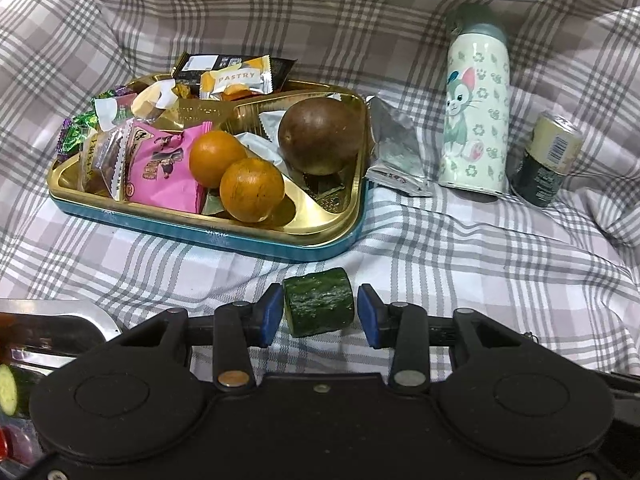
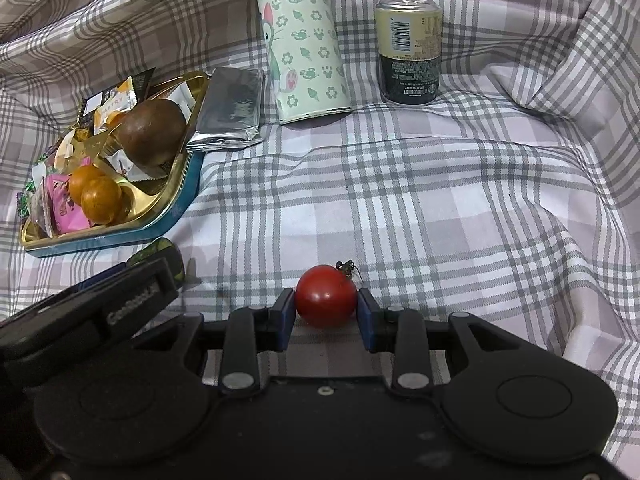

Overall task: Organize fruits
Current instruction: 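Grasp the green cucumber chunk with the left tool while the right tool holds the tomato, then carry cucumber chunk and cherry tomato over the steel tray with both tools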

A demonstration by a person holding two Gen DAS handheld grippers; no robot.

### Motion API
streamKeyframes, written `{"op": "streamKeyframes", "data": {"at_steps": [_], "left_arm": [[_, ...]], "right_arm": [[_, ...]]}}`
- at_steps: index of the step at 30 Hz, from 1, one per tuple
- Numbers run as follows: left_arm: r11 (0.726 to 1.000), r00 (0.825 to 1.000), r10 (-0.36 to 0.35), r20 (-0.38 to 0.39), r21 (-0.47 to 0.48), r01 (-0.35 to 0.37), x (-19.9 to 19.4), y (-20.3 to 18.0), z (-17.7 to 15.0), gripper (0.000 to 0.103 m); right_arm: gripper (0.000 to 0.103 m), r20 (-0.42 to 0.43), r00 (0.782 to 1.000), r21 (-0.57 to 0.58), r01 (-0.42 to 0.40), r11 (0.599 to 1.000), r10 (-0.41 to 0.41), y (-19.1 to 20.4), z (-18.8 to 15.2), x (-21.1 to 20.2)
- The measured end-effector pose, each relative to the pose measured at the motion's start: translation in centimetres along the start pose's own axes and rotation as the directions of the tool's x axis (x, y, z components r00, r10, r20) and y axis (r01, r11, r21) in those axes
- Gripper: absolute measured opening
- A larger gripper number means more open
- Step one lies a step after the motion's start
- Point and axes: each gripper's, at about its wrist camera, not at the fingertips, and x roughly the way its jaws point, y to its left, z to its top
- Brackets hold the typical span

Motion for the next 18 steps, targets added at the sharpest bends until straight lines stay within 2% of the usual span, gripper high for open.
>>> {"op": "streamKeyframes", "data": {"at_steps": [7, 11, 18], "left_arm": [[0.999, 0.999, -0.014, -0.034, -0.044, 0.013, 1.1, 0.5, 0.3, 0.047], [0.996, 0.999, -0.041, -0.028, -0.079, 0.038, 1.0, 1.2, 0.3, 0.044], [0.996, 0.998, -0.067, -0.008, -0.059, 0.066, -1.0, 1.7, 0.3, 0.042]], "right_arm": [[0.035, 0.002, 1.0, -0.011, -0.001, 1.0, 0.001, 0.2, 0.0, -0.1], [0.035, 0.001, 1.0, -0.013, -0.002, 1.0, 0.002, 0.2, 0.0, -0.1], [0.034, 0.014, 1.0, -0.019, -0.01, 1.0, 0.01, 0.3, 0.0, -0.5]]}}
